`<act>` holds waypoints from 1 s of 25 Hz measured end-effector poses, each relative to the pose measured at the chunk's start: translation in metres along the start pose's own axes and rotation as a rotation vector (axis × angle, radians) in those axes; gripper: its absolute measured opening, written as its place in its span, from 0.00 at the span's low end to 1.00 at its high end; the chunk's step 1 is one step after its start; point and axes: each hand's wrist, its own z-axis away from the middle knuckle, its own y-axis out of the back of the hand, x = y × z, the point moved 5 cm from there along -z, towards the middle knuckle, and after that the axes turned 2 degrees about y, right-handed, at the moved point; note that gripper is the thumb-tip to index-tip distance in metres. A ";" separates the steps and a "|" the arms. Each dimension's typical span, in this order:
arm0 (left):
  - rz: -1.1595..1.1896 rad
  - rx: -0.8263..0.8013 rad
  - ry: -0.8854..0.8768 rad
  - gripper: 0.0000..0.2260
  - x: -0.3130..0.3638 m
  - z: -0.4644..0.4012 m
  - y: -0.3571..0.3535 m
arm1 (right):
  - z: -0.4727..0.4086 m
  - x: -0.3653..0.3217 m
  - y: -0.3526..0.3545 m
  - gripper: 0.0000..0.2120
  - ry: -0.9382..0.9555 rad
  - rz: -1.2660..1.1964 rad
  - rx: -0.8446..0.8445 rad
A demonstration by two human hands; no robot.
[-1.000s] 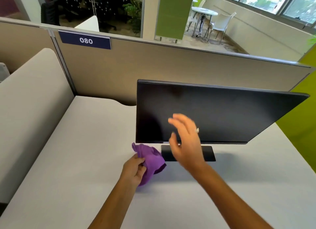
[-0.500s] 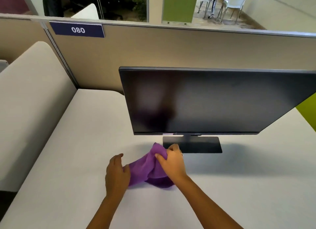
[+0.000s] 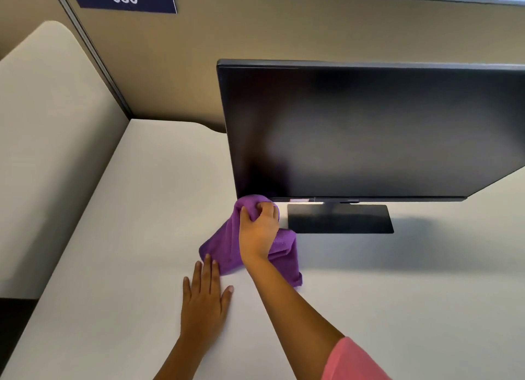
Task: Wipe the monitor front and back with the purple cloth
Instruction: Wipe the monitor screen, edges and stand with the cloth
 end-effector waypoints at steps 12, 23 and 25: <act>-0.014 0.007 -0.022 0.31 -0.003 -0.002 -0.004 | -0.029 0.032 0.028 0.11 0.013 -0.025 0.192; 0.028 0.009 -0.083 0.32 0.088 -0.016 -0.022 | -0.100 0.090 0.176 0.10 0.042 0.143 0.337; 0.018 0.017 -0.064 0.29 0.094 -0.013 -0.028 | -0.096 0.085 0.171 0.10 0.112 0.197 0.289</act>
